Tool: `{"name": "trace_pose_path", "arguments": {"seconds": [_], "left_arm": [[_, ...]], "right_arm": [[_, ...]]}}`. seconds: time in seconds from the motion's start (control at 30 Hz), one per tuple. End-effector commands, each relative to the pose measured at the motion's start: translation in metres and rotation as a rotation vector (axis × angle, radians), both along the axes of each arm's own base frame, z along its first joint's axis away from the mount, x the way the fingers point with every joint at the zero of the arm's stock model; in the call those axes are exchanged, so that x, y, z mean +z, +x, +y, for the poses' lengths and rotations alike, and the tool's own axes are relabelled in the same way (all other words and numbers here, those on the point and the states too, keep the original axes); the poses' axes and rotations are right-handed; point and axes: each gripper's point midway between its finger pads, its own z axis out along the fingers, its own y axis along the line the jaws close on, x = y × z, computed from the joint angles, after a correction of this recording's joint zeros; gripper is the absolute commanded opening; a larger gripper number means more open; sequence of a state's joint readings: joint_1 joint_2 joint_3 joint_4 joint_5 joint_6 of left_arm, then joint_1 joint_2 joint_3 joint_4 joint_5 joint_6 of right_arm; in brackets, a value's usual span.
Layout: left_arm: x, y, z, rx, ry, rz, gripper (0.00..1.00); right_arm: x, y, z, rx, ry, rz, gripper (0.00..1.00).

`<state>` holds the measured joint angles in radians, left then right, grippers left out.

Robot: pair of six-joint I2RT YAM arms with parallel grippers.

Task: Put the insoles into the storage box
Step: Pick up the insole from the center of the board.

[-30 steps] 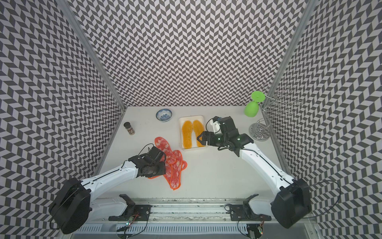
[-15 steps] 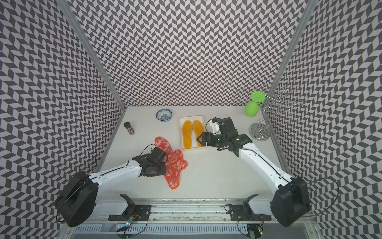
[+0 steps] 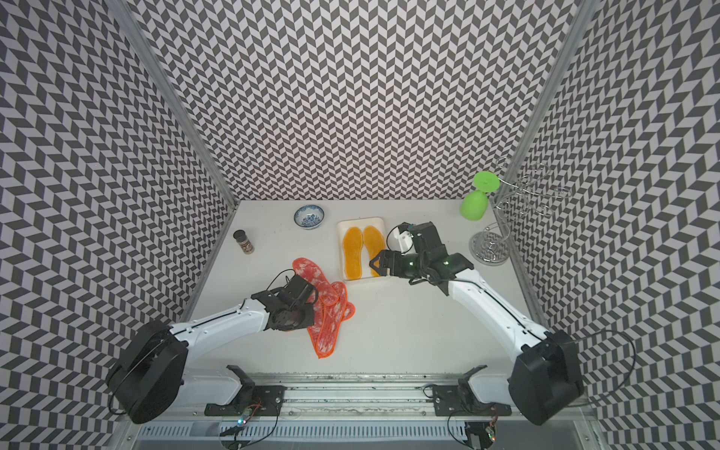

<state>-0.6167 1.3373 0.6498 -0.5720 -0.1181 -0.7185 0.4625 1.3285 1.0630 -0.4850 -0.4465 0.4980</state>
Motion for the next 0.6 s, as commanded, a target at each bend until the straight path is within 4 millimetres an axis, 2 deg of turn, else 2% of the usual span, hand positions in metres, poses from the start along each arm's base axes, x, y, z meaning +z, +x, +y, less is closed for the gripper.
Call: {"name": "trace_pose_path", "arguments": {"seconds": [0.0,0.47,0.57], "left_arm": [[0.005,-0.003,0.008,0.003,0.047,0.025,0.00],[0.073,0.008,0.014,0.008,0.052,-0.079,0.00],[0.093,0.013,0.019,-0.001,0.080,-0.116,0.00]], "right_arm": [[0.004,0.004,0.006,0.014,0.024,-0.030,0.91],[0.018,0.010,0.007,0.019,0.029,-0.060,0.91],[0.020,0.011,0.007,0.021,0.030,-0.065,0.91]]}}
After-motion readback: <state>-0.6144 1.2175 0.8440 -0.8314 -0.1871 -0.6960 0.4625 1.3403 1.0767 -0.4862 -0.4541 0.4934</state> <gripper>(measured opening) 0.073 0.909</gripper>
